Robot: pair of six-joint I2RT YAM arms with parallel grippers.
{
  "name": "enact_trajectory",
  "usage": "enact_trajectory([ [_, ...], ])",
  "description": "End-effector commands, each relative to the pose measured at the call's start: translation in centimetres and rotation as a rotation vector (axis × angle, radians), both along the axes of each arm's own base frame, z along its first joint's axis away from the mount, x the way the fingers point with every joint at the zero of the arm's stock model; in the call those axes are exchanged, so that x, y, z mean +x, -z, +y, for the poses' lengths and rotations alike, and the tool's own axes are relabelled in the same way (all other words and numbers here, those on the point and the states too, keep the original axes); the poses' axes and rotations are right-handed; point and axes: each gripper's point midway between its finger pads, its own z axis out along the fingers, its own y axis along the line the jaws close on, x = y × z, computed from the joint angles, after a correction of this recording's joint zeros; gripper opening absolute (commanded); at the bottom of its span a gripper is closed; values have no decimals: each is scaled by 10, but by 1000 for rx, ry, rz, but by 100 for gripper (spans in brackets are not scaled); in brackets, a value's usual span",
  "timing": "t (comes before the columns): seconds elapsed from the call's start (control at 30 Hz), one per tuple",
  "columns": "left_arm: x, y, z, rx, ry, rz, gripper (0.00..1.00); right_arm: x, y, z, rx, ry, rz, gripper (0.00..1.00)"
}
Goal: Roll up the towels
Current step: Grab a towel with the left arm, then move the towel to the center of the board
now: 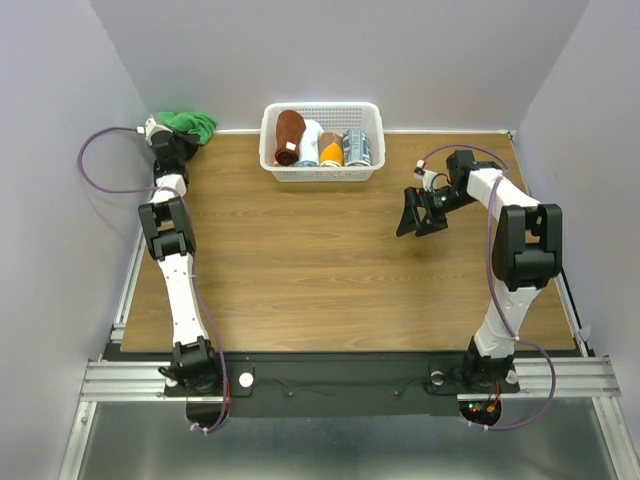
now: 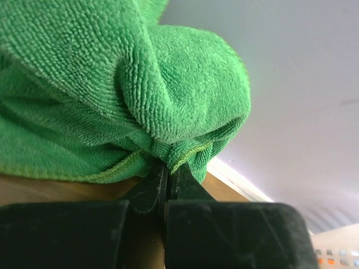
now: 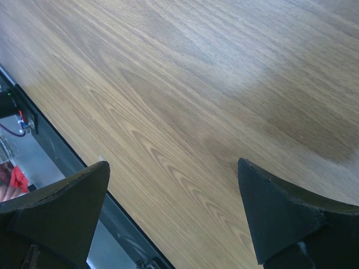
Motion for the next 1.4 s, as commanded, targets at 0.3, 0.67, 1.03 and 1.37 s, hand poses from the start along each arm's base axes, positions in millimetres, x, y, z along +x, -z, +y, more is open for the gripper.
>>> enact_trajectory([
  [0.3,-124,-271,-62,464,191,-224,0,27,-49,4,54,-3,-166,100],
  [0.67,-306,-325,-158,952,803,-188,0,2,-107,4,62,-35,-331,100],
  [1.03,-478,-235,-300,1197,1557,-234,0,-29,-117,3,54,-70,-352,100],
  [1.37,-491,-252,-368,949,1694,-322,0,-36,-108,-4,11,-68,-338,100],
])
